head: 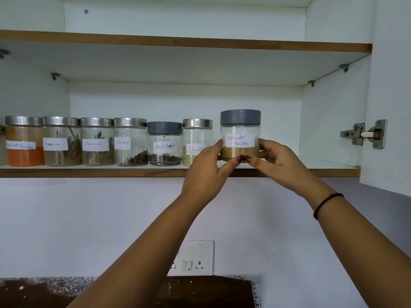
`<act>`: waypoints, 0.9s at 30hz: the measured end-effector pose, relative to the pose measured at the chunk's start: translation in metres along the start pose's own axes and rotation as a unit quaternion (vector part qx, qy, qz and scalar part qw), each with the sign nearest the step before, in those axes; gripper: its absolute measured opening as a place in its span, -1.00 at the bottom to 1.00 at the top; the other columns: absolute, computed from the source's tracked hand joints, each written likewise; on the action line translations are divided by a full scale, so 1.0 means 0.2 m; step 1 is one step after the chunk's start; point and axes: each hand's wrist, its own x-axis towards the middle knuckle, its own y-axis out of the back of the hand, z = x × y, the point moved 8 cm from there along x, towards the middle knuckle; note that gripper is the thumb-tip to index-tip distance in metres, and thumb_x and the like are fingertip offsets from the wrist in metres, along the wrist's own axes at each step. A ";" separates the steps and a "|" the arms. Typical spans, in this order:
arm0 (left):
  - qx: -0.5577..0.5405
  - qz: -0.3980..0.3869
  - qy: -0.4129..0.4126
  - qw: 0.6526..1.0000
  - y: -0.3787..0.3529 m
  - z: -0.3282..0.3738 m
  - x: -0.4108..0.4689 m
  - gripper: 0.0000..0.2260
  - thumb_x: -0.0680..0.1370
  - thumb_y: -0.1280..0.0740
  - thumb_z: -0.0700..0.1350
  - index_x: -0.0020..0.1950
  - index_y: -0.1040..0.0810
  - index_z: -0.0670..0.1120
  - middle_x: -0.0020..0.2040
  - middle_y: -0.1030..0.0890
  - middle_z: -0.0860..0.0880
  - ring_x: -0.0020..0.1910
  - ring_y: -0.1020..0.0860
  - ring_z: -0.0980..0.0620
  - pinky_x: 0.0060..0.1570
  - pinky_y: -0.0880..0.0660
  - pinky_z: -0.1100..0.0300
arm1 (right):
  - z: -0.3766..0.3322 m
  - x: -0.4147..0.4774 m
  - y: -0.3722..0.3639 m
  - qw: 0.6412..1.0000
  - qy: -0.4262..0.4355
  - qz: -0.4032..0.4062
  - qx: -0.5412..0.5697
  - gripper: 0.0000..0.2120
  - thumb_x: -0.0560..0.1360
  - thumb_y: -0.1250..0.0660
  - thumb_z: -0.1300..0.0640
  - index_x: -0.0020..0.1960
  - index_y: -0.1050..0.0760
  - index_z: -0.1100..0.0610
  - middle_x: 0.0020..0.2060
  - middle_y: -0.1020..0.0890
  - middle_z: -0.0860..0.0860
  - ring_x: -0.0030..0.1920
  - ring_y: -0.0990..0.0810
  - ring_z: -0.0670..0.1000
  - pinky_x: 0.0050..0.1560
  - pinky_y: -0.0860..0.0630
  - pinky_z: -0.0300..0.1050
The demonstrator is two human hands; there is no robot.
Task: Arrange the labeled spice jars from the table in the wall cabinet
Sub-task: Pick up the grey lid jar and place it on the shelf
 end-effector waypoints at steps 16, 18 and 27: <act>0.176 -0.010 -0.008 0.984 -0.09 -0.04 0.01 -0.51 0.69 -0.09 0.11 0.51 -0.30 -0.16 0.19 -0.58 -0.10 0.15 -0.53 -0.06 0.11 -0.52 0.03 | 0.15 0.08 -0.05 0.993 -0.070 -0.096 0.013 -0.60 0.48 -0.41 -0.11 0.30 -0.52 -0.09 0.08 -0.68 -0.08 0.13 -0.62 -0.10 0.20 -0.53 -0.18; 0.181 0.009 -0.004 0.983 -0.08 -0.05 0.01 -0.58 0.67 -0.12 0.11 0.39 -0.43 -0.13 0.12 -0.58 -0.09 0.11 -0.53 -0.04 0.06 -0.52 0.07 | 0.16 0.09 -0.05 0.993 -0.080 -0.088 0.007 -0.54 0.45 -0.41 -0.18 0.32 -0.52 -0.08 0.09 -0.67 -0.05 0.14 -0.62 -0.06 0.23 -0.53 -0.11; 0.162 0.071 -0.010 0.984 -0.01 -0.03 -0.03 -0.64 0.63 -0.29 -0.08 0.43 -0.48 -0.09 0.13 -0.64 -0.10 0.07 -0.59 -0.03 -0.04 -0.42 0.21 | 0.19 0.14 -0.03 0.995 -0.081 -0.032 -0.054 -0.44 0.39 -0.43 -0.27 0.31 -0.53 -0.07 0.01 -0.63 -0.07 0.01 -0.62 0.00 0.15 -0.57 0.03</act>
